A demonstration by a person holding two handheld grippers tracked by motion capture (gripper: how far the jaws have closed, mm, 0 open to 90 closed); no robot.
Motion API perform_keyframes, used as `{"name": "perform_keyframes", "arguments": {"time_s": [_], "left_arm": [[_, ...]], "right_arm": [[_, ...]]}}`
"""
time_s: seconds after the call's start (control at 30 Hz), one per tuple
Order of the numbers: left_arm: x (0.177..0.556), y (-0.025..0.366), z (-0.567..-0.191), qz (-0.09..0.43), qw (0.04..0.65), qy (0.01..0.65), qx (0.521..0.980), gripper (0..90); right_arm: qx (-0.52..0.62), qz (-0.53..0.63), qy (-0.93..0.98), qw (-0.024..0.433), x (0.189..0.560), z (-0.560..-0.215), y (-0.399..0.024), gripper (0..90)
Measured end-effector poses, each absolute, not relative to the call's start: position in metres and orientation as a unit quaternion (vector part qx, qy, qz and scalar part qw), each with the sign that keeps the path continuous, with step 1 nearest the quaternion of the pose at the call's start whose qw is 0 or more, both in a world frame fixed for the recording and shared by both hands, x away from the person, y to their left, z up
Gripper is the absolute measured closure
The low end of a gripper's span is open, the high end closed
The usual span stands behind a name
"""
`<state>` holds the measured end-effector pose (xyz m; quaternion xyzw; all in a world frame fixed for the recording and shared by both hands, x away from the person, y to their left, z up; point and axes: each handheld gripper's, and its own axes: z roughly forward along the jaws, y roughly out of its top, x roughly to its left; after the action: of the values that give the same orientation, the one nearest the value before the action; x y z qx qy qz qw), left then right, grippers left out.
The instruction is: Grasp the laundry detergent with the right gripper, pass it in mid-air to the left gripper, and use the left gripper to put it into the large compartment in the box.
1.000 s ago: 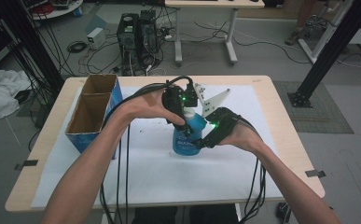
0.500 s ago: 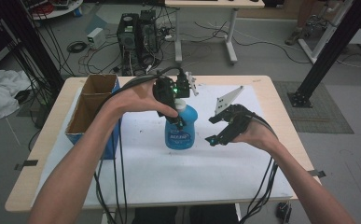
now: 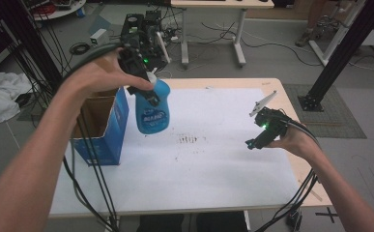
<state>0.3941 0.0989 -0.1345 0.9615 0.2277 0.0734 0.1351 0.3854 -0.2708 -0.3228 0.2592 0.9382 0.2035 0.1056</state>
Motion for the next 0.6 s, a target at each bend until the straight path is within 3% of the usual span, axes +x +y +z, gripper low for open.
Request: {"name": "perform_keyframes", "arguments": {"time_s": [0.27, 0.43, 0.47, 0.6], "left_arm": [[0.399, 0.144, -0.096, 0.089, 0.136, 0.331, 0.93, 38.0], [0.4, 0.159, -0.093, 0.095, 0.139, 0.367, 0.915, 38.0], [0.402, 0.177, -0.093, 0.103, 0.134, 0.411, 0.896, 38.0], [0.404, 0.194, -0.094, 0.108, 0.127, 0.448, 0.878, 38.0]], "right_arm": [[0.283, 0.202, 0.932, 0.104, 0.384, -0.327, -0.289, 12.7], [0.287, 0.201, 0.93, 0.106, 0.383, -0.328, -0.291, 12.7], [0.283, 0.199, 0.932, 0.106, 0.383, -0.328, -0.291, 12.7], [0.287, 0.195, 0.932, 0.108, 0.383, -0.329, -0.292, 12.7]]}}
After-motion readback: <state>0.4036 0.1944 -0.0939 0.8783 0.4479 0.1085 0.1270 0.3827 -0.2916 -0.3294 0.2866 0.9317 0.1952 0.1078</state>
